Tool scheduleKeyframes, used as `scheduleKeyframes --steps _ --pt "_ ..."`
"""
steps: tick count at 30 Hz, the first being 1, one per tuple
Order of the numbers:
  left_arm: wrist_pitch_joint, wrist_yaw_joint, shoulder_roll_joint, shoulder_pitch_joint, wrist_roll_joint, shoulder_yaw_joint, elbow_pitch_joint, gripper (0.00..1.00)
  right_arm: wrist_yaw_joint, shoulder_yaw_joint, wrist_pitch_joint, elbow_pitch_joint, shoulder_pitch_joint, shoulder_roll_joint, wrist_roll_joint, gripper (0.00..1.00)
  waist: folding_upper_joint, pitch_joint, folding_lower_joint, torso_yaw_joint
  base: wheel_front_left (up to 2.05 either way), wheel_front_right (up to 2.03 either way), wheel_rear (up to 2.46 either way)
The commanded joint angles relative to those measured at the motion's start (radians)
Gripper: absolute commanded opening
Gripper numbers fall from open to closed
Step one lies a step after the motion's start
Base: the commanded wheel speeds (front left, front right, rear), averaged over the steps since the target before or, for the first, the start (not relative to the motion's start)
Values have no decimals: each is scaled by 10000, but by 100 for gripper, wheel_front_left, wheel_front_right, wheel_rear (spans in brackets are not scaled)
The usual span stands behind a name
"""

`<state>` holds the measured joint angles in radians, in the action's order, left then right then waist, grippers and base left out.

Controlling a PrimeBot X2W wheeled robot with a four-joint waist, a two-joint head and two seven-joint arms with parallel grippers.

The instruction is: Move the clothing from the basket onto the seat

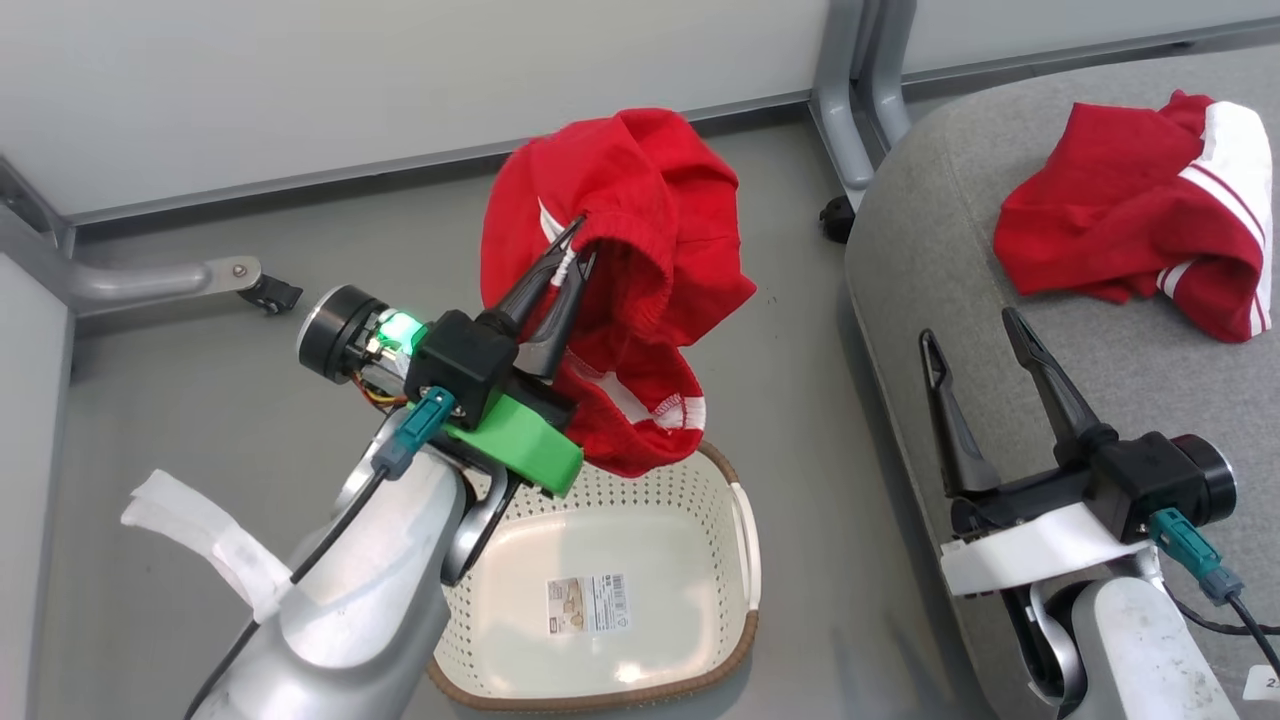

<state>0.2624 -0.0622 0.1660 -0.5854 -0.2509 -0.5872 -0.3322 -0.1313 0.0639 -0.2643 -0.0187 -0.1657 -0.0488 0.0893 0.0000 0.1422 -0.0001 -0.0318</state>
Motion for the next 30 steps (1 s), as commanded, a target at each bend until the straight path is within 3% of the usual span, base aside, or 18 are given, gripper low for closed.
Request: scheduleKeyframes --steps 1,16,23,30 --pt "32 -65 -45 200 108 110 167 0 9 -27 -1 18 216 -31 84 100 0 -151 1 55 0 0 0" --pt "33 -363 -303 674 586 695 585 0 9 241 -1 729 107 -29 285 100 0 -504 1 5 0 0 0" --pt "34 -458 -403 701 729 829 501 0 9 1467 -1 1421 -421 -29 452 100 0 -509 1 37 0 0 0" --pt "34 -532 -564 478 872 804 530 0 9 2944 -1 1256 -1076 -32 663 100 0 -376 1 179 0 0 0"
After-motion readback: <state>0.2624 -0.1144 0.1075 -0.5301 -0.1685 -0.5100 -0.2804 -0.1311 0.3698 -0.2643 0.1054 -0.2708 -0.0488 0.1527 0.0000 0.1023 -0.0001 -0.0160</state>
